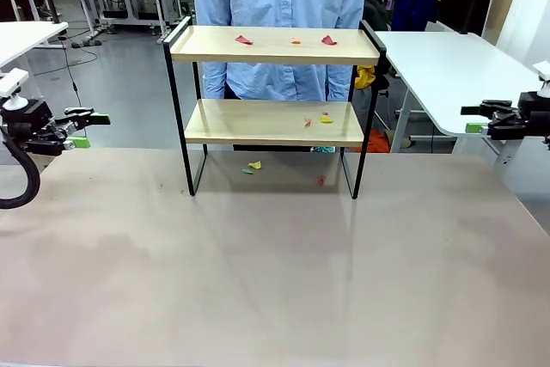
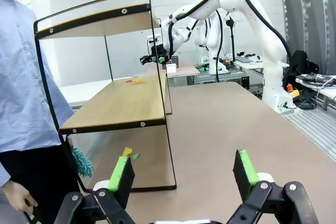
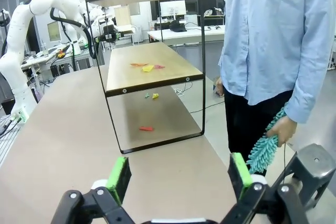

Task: Clean the shelf.
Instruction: Pick up the Duster handed by the human.

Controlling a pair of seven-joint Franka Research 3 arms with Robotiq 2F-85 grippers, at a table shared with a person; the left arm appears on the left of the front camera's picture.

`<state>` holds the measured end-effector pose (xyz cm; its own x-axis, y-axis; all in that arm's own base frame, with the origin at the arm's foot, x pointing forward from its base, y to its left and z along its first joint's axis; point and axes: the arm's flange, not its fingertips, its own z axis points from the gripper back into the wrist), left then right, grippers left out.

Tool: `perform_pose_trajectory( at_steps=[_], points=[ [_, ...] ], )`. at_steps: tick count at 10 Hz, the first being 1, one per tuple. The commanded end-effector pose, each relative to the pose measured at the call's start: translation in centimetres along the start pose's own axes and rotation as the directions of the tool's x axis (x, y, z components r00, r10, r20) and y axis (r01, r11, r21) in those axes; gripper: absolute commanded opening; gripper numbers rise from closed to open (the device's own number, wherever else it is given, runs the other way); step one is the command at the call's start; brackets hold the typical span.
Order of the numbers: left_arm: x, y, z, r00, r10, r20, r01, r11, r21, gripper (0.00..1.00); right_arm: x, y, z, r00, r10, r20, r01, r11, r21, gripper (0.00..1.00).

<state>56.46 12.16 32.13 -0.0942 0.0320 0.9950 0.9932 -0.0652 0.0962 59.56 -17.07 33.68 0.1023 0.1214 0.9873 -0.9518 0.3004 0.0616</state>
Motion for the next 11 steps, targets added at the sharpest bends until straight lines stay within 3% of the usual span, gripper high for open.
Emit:
perform_pose_trajectory(
  at_steps=[1, 5, 11],
  points=[
    [-0.22, 0.54, 0.04, 0.997, -0.079, 0.008, 0.079, 0.996, 0.03, 1.0, 0.1, -0.46, 0.01, 0.998, 0.041, 0.037, -0.041, 0.999, -0.014, 1.0],
    [-0.35, 0.73, -0.13, 0.992, -0.125, -0.005, 0.125, 0.991, 0.045, 1.0, 0.3, -0.46, 0.06, 0.998, 0.059, 0.032, -0.057, 0.997, -0.042, 1.0],
    [-0.41, 0.42, 0.17, 0.996, -0.094, -0.011, 0.094, 0.995, 0.029, 1.0, 0.12, -0.16, 0.11, 1.0, 0.016, 0.014, -0.016, 1.0, -0.015, 1.0]
  ],
)
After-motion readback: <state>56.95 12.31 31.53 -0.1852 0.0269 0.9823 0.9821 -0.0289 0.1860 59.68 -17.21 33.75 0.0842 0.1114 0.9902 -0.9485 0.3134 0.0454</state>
